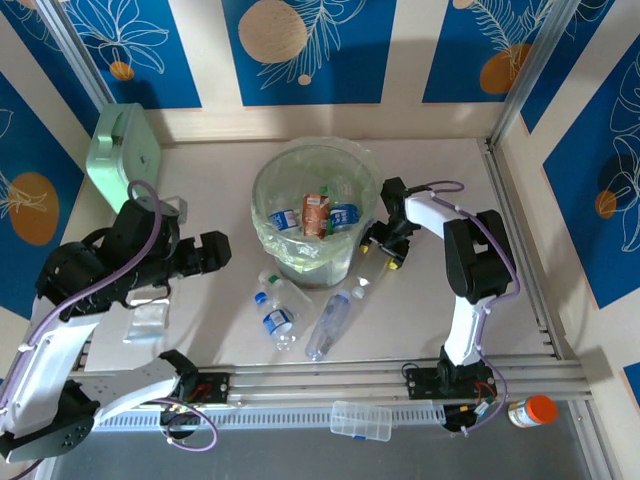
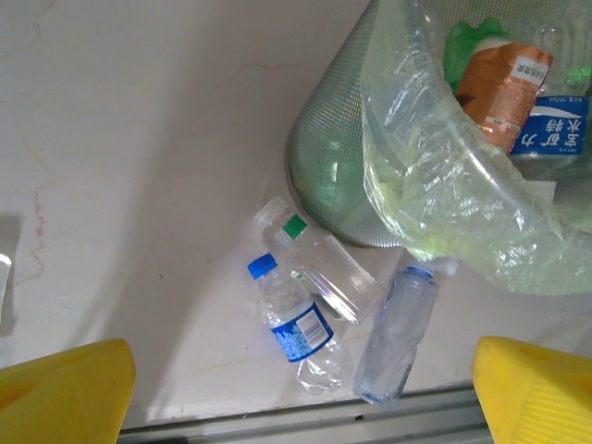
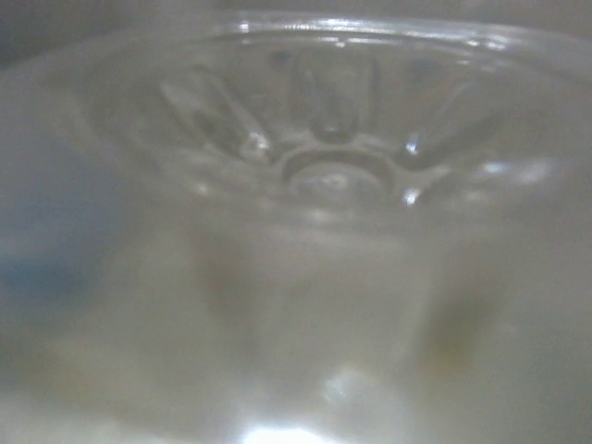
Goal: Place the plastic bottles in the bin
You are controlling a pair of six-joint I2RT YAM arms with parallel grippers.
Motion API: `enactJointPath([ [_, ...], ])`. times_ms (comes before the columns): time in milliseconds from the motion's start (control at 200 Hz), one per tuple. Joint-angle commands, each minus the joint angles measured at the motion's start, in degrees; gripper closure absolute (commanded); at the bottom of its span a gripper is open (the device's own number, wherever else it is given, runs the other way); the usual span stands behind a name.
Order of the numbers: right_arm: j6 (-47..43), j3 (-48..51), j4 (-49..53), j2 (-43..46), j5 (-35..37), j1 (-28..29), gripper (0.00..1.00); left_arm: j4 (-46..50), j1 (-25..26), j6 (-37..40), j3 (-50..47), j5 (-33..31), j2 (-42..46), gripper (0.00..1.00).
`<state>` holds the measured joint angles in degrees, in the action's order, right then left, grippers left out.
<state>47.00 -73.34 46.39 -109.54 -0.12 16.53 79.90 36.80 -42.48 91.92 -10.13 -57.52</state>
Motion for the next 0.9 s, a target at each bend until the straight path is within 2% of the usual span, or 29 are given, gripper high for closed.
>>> enactJointPath([
  [0,0.8,1.8,1.4,3.5,1.9,0.7,0.34,-1.3,-0.9,2.4,1.1,-2.2,-0.8,0.07],
  [205,1.4,6.4,1.3,9.1,1.8,-0.9,0.51,-2.9,-1.1,3.1,-0.4,-2.9,-0.3,0.06],
  [460,2.8,11.9,2.5,22.0,1.6,-1.4,0.51,-7.2,-1.3,2.1,-1.2,-2.0,-0.9,0.06],
  [700,2.3,15.1,3.6,43.1,0.3,-1.6,0.51,-16.5,-1.3,1.6,-5.5,-1.1,1.2,0.06],
  [895,-0.2,10.7,2.9,57.8,-0.6,-0.4,0.52,-21.8,-1.4,3.7,-2.9,2.1,-1.8,0.06],
])
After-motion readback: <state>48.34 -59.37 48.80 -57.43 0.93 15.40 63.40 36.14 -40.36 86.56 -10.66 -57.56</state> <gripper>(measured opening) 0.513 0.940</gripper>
